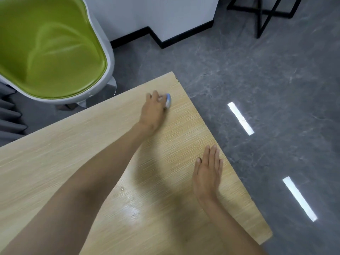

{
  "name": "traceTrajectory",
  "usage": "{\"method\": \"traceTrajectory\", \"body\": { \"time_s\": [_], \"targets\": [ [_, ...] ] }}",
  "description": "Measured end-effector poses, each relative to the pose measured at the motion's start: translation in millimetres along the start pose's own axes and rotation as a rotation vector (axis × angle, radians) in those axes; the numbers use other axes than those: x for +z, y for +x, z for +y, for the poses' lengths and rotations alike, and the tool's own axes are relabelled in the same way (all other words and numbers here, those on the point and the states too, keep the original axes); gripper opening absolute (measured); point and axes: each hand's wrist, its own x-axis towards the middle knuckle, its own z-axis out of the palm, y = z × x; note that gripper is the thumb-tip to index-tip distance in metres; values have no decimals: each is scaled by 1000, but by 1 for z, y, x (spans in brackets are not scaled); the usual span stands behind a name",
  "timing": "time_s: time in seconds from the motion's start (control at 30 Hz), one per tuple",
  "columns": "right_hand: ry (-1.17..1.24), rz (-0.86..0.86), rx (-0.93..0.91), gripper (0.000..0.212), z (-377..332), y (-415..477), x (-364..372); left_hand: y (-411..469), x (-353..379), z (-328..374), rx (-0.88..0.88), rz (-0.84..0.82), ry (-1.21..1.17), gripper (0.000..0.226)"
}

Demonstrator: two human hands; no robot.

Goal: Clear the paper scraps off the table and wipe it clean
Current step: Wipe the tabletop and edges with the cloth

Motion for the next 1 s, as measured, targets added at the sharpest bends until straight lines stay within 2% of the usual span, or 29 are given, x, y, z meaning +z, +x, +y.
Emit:
{"method": "traceTrajectory", "body": {
  "time_s": [0.07,0.13,0.2,0.27,0.33,0.4,0.43,0.47,0.53,0.57,0.6,0.63,0.67,0.7,0.73,0.77,0.8,0.87,1.0],
  "targets": [
    [-13,15,1,58,-1,0,2,-42,4,16,323,-183,-34,52],
    [-21,15,0,58,-1,0,2,-49,1,2,523,-295,-18,44],
    [-7,5,-1,54,-1,0,-1,-26,-1,-25,438,-199,-16,41],
    [5,-22,-2,52,-1,0,-5,8,-9,-48,106,-64,71,37],
    [10,-30,-11,54,-2,-1,-9,28,-17,-60,-215,55,59,35],
    [24,-41,-14,54,-4,0,-11,24,-18,-44,-330,73,-14,32],
    [28,-44,-14,53,-4,0,-12,13,-16,-32,-305,45,-32,31],
    [33,-42,-14,53,-4,0,-13,-1,-12,-21,-179,4,-18,33],
    [23,-58,-23,53,-3,1,-17,-33,-7,-15,234,-164,61,45],
    [1,-76,-32,56,-1,1,-19,-38,-13,-24,395,-256,66,52],
    [-23,-89,-44,62,1,2,-21,-31,-18,-37,496,-269,76,59],
    [-34,-104,-59,68,4,3,-23,-23,-22,-49,485,-264,116,58],
    [-25,-118,-74,71,6,4,-26,-15,-24,-57,352,-246,131,49],
    [-4,-125,-85,72,8,4,-28,-9,-25,-58,144,-194,126,40],
    [21,-126,-95,72,9,3,-30,-8,-22,-52,-46,-91,85,36],
    [40,-121,-103,72,12,1,-32,-12,-19,-37,-187,-29,36,35],
    [46,-108,-110,72,16,-2,-32,-18,-14,-21,-252,-10,-4,34],
    [37,-73,-130,70,29,-10,-33,-44,-3,13,-220,-20,-67,32],
    [48,-72,-133,69,55,-35,-34,-131,16,79,91,-105,-173,36]
  ]
}}
